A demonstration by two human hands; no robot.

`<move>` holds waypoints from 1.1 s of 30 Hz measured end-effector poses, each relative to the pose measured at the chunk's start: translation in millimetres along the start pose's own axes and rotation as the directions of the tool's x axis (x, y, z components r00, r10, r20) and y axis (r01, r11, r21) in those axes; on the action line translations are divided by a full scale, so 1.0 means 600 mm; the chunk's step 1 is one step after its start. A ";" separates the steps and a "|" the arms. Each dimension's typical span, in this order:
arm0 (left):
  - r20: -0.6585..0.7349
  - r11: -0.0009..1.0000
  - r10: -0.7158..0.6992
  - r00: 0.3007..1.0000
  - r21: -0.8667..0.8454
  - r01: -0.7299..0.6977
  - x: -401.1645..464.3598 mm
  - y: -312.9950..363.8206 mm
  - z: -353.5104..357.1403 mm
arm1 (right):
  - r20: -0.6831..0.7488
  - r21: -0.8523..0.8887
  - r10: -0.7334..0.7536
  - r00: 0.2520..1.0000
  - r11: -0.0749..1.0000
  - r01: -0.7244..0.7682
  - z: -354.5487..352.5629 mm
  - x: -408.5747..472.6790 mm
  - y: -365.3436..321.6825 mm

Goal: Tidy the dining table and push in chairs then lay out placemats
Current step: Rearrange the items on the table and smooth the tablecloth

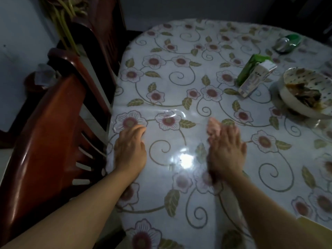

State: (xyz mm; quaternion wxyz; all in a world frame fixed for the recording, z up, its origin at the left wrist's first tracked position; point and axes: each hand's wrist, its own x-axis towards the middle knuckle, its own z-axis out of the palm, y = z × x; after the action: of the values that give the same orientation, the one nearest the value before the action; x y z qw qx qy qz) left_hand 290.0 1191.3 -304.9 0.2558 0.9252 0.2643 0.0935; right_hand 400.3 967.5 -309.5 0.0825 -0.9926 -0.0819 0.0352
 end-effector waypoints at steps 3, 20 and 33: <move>-0.040 0.997 -0.035 0.999 -0.074 0.032 0.009 -0.003 0.006 | 0.033 0.046 0.068 0.997 0.997 -0.069 -0.008 0.077 -0.046; 0.026 0.982 -0.078 0.997 -0.172 0.081 -0.016 -0.002 -0.018 | 0.165 -0.096 -0.049 0.985 0.993 0.066 -0.014 0.152 -0.054; 0.222 0.971 -0.119 0.968 -0.178 0.160 -0.142 0.072 -0.016 | 0.155 -0.082 -0.254 0.955 0.960 0.268 -0.007 -0.144 0.018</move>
State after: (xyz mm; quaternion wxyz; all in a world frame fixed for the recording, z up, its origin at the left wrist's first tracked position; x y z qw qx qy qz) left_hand 234.3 1117.9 -277.3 0.3773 0.8795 0.2901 0.0026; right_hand 317.3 941.8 -302.2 0.0295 -0.9709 -0.2198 0.0908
